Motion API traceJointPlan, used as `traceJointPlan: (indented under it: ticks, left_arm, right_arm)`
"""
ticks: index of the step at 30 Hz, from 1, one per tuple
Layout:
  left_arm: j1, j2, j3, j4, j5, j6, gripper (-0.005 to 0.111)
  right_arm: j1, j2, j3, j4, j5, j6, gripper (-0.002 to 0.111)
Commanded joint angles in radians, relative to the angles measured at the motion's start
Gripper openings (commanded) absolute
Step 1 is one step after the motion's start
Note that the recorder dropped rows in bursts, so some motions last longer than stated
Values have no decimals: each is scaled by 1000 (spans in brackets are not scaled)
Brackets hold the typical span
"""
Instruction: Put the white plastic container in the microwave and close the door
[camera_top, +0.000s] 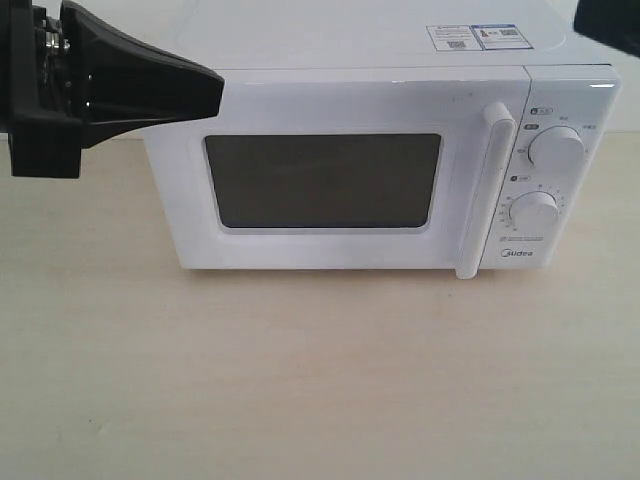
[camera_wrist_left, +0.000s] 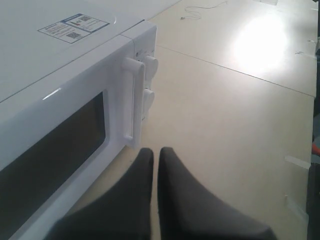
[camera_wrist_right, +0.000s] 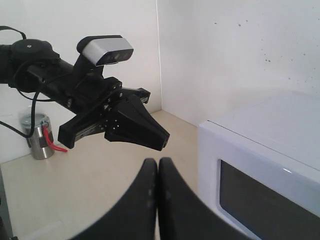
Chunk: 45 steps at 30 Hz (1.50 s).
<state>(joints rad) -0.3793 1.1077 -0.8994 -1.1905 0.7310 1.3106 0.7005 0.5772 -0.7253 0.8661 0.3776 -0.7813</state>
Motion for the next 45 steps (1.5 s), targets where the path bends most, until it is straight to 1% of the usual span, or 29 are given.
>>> traceJointPlan:
  ticks: [1, 8, 11, 13, 15, 16, 21, 22, 23, 25, 26, 30, 32, 33, 36, 37, 38, 39, 40, 42, 45]
  left_arm:
    - [-4, -6, 2, -16, 3, -2, 4]
    - [-4, -10, 2, -16, -1, -2, 4]
    - [-4, -60, 2, -2, -4, -2, 4]
    - [-4, -127, 2, 33, -26, -2, 4]
    - [-4, -205, 2, 36, -68, -2, 4]
    - [-4, -299, 2, 36, -125, -2, 4]
    - [-4, -492, 2, 36, -244, -2, 4]
    - [0, -558, 2, 36, -260, -2, 4]
    - [8, -587, 2, 36, -261, -2, 4]
    - [39, -663, 2, 47, -261, 0, 4]
    - [51, -681, 2, 70, -267, 13, 4]
    - [121, -754, 19, 325, -298, 20, 4]
    - [158, -783, 71, 422, -315, 20, 4]
    - [179, -797, 113, 421, -334, 20, 4]
    - [267, -865, 268, 421, -417, -101, 4]
    - [284, -881, 302, 421, -433, -112, 4]
    - [313, -914, 364, 413, -476, -159, 4]
    - [325, -931, 400, 413, -506, -191, 4]
    - [345, -959, 469, 413, -557, -238, 4]
    - [362, -998, 579, 413, -639, -241, 4]
    - [364, -1043, 659, 413, -682, -241, 4]
  right_arm:
    - [-3, -7, -1, -8, 1, -1, 0]
    - [-3, -7, -1, -8, 1, -1, 0]
    - [-3, -7, -1, -8, 1, -1, 0]
    - [-3, -7, -1, -8, 1, -1, 0]
    - [-3, -7, -1, -8, 1, -1, 0]
    - [-3, -7, -1, -8, 1, -1, 0]
    - [-3, -7, -1, -8, 1, -1, 0]
    - [-3, -7, -1, -8, 1, -1, 0]
    - [-3, -7, -1, -8, 1, -1, 0]
    - [-3, -7, -1, -8, 1, -1, 0]
    - [-3, -7, -1, -8, 1, -1, 0]
    - [-3, -7, -1, -8, 1, -1, 0]
    - [-3, -7, -1, -8, 1, -1, 0]
    - [-3, -7, -1, -8, 1, -1, 0]
    - [-3, -7, -1, -8, 1, -1, 0]
    - [-3, -7, -1, -8, 1, -1, 0]
    - [-3, -7, -1, -8, 1, -1, 0]
    - [-3, -7, -1, -8, 1, -1, 0]
    - [-3, -7, -1, -8, 1, -1, 0]
    - [-3, -7, -1, -8, 1, -1, 0]
    - [-3, -7, -1, -8, 1, -1, 0]
